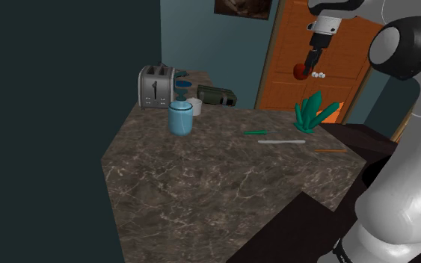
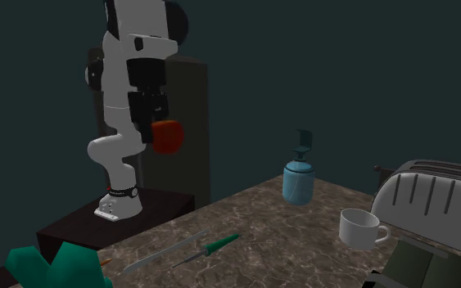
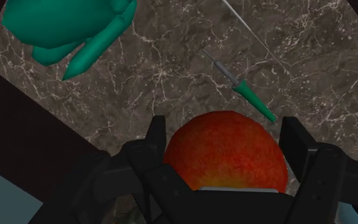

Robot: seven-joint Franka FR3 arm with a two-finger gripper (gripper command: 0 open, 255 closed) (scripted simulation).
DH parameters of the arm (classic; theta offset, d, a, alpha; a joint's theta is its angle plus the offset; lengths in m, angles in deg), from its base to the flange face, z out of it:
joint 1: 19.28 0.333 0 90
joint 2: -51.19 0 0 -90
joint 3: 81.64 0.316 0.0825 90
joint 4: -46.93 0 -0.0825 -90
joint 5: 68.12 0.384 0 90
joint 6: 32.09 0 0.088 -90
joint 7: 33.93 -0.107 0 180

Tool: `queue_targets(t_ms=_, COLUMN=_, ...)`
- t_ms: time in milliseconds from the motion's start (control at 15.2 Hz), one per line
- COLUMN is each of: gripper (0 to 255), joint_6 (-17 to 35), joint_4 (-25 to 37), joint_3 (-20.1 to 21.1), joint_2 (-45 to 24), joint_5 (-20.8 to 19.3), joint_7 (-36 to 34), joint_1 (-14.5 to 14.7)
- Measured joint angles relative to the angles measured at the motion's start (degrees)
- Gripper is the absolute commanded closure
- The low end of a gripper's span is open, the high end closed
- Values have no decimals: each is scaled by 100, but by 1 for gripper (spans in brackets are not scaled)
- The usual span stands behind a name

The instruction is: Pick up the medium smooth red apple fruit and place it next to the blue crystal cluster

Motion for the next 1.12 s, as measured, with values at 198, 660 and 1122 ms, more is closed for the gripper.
queue_targets(t_ms=198, gripper=255, joint_6=-65, joint_4=182, joint_3=-161, joint_2=-148, joint_5=115, joint_7=429, joint_1=-301)
queue_targets(t_ms=660, gripper=255, joint_6=-218, joint_4=690, joint_3=-425, joint_2=-603, joint_5=418, joint_7=1265, joint_1=-969)
queue_targets(t_ms=1122, gripper=255, joint_6=417, joint_4=-133, joint_3=-418, joint_2=-402, joint_5=321, joint_7=1285, joint_1=-857)
